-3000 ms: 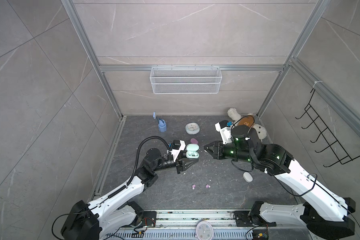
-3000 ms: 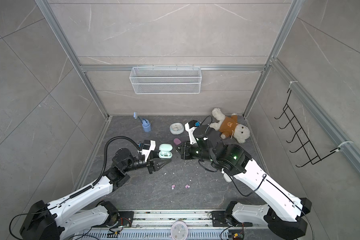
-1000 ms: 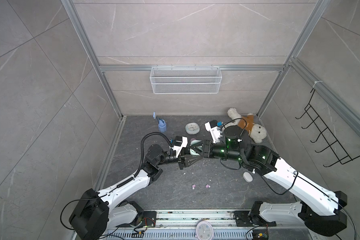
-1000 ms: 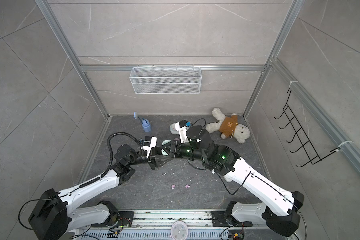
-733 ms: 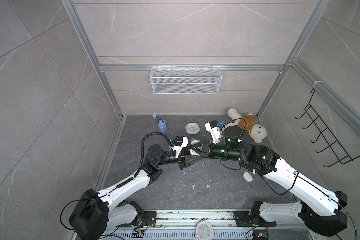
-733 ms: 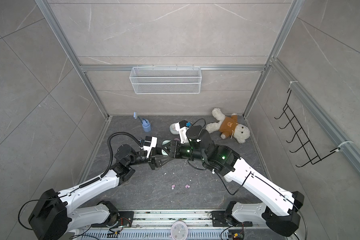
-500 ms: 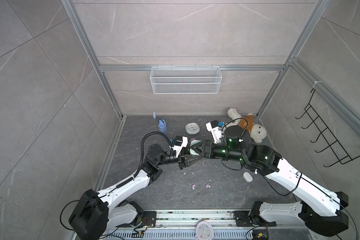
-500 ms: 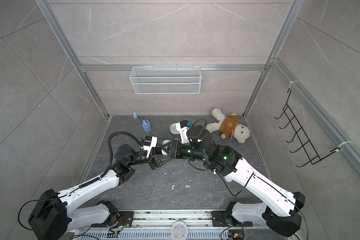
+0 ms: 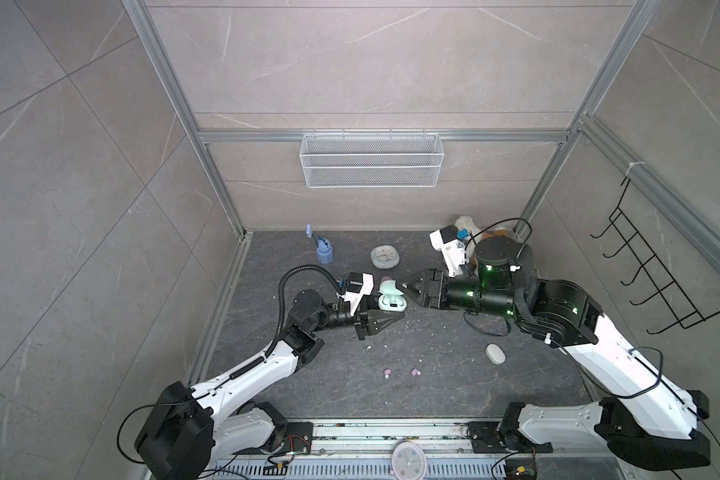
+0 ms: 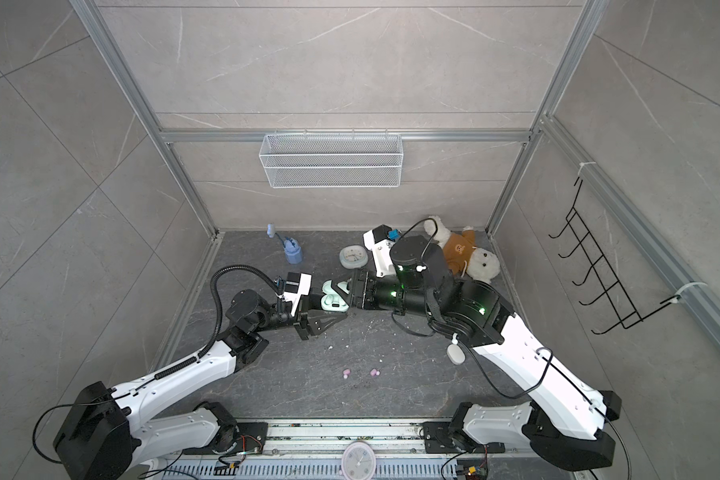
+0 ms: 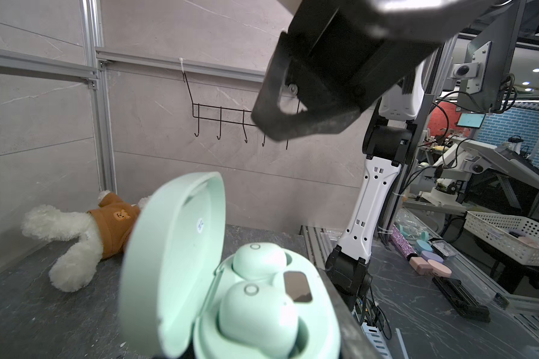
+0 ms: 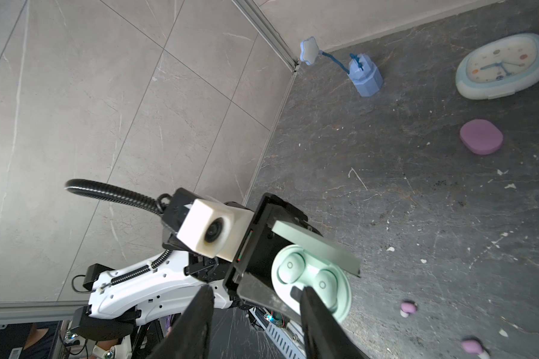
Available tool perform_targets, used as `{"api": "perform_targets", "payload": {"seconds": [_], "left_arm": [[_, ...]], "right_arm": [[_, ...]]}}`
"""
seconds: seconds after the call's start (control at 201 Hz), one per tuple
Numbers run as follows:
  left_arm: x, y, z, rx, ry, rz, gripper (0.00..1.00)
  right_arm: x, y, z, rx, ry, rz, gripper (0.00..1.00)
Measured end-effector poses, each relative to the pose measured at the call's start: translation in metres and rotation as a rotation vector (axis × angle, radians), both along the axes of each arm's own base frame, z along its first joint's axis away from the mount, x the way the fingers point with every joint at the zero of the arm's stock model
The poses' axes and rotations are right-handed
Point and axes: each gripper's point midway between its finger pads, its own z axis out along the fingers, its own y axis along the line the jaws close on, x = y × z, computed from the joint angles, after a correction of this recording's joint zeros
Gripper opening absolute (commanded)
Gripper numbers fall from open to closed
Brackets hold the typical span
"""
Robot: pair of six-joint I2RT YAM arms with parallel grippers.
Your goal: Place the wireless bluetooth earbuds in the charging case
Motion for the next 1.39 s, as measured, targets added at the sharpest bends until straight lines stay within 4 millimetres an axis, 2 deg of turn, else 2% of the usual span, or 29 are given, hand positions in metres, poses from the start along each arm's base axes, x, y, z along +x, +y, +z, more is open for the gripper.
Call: {"api": "perform_targets", "payload": {"seconds": [0.134, 0.269, 0.358, 0.548, 0.976, 1.18, 1.389], "left_arm": [[-0.002, 0.001, -0.002, 0.004, 0.006, 0.0, 0.16], [-0.005, 0.004, 0.003, -0.003, -0.004, 0.0, 0.16], [-0.007, 0.005, 0.005, -0.007, -0.008, 0.0, 0.16], [-0.007, 0.006, 0.004, 0.001, 0.0, 0.0, 0.16], [-0.006, 0.006, 0.001, 0.011, 0.012, 0.0, 0.16], [-0.006, 0.005, 0.001, 0.013, 0.015, 0.001, 0.16], [-0.005, 0.005, -0.005, 0.033, 0.024, 0.003, 0.16]], "right_arm": [[0.007, -0.003, 0.011, -0.043, -0.02, -0.015, 0.53], [0.027, 0.0, 0.009, -0.132, -0.024, -0.038, 0.57], [0.039, 0.006, -0.001, -0.196, -0.009, -0.04, 0.56], [0.052, 0.007, -0.032, -0.306, 0.056, -0.033, 0.45], [0.028, 0.009, -0.059, -0.332, 0.166, 0.062, 0.44], [0.013, 0.009, -0.062, -0.34, 0.184, 0.108, 0.51], [-0.001, 0.011, -0.065, -0.383, 0.179, 0.156, 0.52]]}}
